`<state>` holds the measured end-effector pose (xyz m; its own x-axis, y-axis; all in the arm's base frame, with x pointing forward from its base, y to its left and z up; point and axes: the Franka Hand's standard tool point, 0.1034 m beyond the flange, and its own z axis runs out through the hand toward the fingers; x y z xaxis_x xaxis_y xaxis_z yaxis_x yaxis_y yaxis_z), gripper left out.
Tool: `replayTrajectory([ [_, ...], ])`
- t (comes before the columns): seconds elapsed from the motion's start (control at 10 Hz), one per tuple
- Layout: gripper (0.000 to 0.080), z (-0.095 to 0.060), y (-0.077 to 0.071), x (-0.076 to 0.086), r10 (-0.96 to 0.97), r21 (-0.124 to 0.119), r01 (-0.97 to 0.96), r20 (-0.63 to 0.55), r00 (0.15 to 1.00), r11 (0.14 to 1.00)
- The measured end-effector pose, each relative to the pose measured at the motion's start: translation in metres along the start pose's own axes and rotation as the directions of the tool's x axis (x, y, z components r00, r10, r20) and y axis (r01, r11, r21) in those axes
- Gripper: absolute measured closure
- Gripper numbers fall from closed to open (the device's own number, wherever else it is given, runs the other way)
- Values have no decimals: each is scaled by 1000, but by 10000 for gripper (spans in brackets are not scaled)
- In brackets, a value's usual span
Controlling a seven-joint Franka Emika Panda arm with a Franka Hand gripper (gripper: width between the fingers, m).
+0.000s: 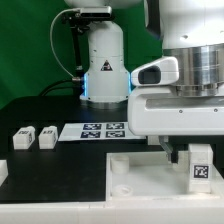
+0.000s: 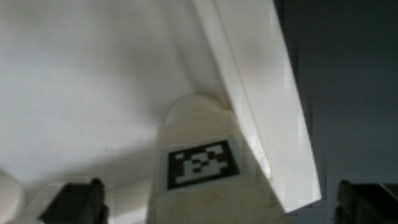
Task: Assemble one leg
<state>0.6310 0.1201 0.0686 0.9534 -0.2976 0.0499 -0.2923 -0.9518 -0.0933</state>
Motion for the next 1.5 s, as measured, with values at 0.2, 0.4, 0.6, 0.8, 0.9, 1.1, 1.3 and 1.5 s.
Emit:
replayTrajectory([
  [0.2,150,0,0,0,47,1,-47,0,999,999],
  [0.4,285,0,-1,0,154,7,-154,3,988,988],
  [0.6,505,0,0,-1,357,4,-357,6,934,934],
  [0.8,505,0,-1,-1,578,4,-578,6,816,816],
  [0.9,505,-1,-2,-1,724,2,-724,0,689,689],
  [1.1,505,-1,-4,1,915,8,-915,19,402,402],
  [1.3,505,1,-5,3,997,8,-998,55,58,58],
  [1.5,505,4,-7,4,987,19,-989,79,-142,-144],
])
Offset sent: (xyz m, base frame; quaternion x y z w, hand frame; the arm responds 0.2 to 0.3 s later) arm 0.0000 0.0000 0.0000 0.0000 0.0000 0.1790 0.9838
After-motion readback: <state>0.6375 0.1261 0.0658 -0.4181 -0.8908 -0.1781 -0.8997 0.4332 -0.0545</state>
